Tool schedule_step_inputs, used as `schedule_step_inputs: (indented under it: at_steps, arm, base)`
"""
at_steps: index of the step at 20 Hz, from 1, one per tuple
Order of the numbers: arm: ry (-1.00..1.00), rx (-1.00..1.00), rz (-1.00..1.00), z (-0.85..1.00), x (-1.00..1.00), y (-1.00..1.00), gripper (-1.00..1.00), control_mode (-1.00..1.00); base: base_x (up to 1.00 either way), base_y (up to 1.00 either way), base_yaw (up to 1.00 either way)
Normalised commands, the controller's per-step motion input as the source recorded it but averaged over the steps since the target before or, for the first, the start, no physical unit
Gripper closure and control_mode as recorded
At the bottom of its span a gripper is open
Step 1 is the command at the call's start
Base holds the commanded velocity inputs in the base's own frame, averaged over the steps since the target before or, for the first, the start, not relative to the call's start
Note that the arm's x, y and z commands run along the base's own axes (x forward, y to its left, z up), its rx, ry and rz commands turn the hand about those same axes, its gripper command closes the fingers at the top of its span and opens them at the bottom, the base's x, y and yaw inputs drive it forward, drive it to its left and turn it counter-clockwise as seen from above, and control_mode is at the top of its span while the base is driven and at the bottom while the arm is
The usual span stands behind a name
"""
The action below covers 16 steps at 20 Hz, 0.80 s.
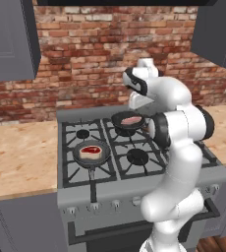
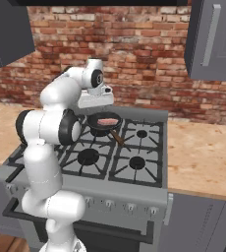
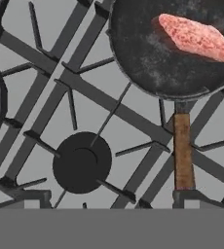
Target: Place one of the steaks on the plate and the other in the bowl. Then place the bowl in the fridge.
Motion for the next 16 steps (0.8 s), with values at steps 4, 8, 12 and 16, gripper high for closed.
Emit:
schedule_step_inputs:
  at_steps: [4, 8, 12, 16]
  arm:
    - [-0.04, -0.11, 0.26, -0.65, 0.1, 0.0, -1.0, -1.0]
    - [-0.17, 0.0, 0.23, -0.43, 0.0, 0.0, -1.0, -1.0]
    - [-0.15, 0.0, 0.25, -0.47, 0.11, -0.02, -1.0, -1.0]
    - [-0.15, 0.0, 0.27, -0.54, 0.38, 0.0, -1.0, -1.0]
  base:
    - [0.0, 0.0, 0.0]
    - [0.0, 0.0, 0.0]
    - [0.0, 0.0, 0.0]
    - [0.0, 0.0, 0.0]
